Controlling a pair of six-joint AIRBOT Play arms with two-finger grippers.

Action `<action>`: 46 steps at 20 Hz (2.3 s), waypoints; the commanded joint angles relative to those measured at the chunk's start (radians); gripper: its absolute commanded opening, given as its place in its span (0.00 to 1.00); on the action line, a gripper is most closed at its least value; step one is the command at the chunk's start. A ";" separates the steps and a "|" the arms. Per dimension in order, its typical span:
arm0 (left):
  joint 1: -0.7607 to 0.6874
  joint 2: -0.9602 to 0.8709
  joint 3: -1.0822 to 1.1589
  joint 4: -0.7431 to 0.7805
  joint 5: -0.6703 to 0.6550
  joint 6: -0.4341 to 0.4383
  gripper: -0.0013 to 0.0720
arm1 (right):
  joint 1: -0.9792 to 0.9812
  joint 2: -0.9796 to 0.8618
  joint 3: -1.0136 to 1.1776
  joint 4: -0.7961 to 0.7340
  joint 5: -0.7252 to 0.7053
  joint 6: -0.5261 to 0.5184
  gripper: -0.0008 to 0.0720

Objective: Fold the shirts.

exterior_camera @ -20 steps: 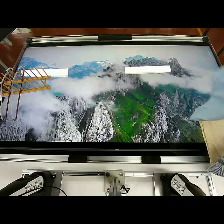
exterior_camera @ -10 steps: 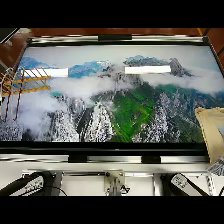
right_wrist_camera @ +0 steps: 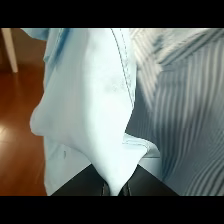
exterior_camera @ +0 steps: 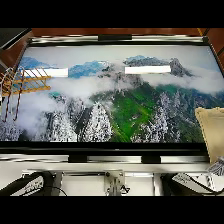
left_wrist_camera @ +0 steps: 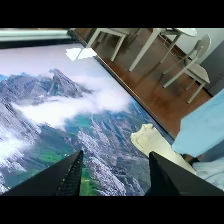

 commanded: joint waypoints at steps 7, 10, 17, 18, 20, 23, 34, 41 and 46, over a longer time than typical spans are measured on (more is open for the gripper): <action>-0.072 0.003 0.000 0.001 -0.035 -0.047 0.72 | -0.208 -0.028 0.000 0.156 -0.003 0.013 0.13; -0.087 0.003 0.000 0.002 -0.034 -0.046 0.72 | -0.209 -0.012 0.000 0.223 0.068 0.008 0.71; -0.086 -0.005 0.000 0.314 -0.035 -0.047 0.72 | -0.210 0.085 -0.002 0.328 0.480 -0.076 0.71; -0.086 -0.010 0.000 0.370 -0.035 -0.046 0.72 | -0.210 0.109 -0.014 0.364 0.526 -0.075 0.71; -0.086 -0.026 -0.002 0.446 -0.035 -0.046 0.72 | -0.209 0.166 -0.077 0.434 0.624 -0.075 0.71; -0.086 -0.056 -0.014 0.478 -0.035 -0.046 0.72 | -0.206 0.266 -0.269 0.561 0.681 -0.078 0.71; -0.275 -0.222 -0.062 0.998 -0.072 -0.293 0.48 | 0.801 0.341 -0.871 0.874 0.013 0.054 0.67; -0.466 -0.294 -0.062 1.258 -0.079 -0.406 0.94 | 1.263 -0.028 -0.554 0.229 0.332 0.011 0.68; -0.462 -0.313 -0.062 1.259 -0.079 -0.443 0.93 | 1.264 -0.052 -0.542 0.308 0.332 0.012 0.68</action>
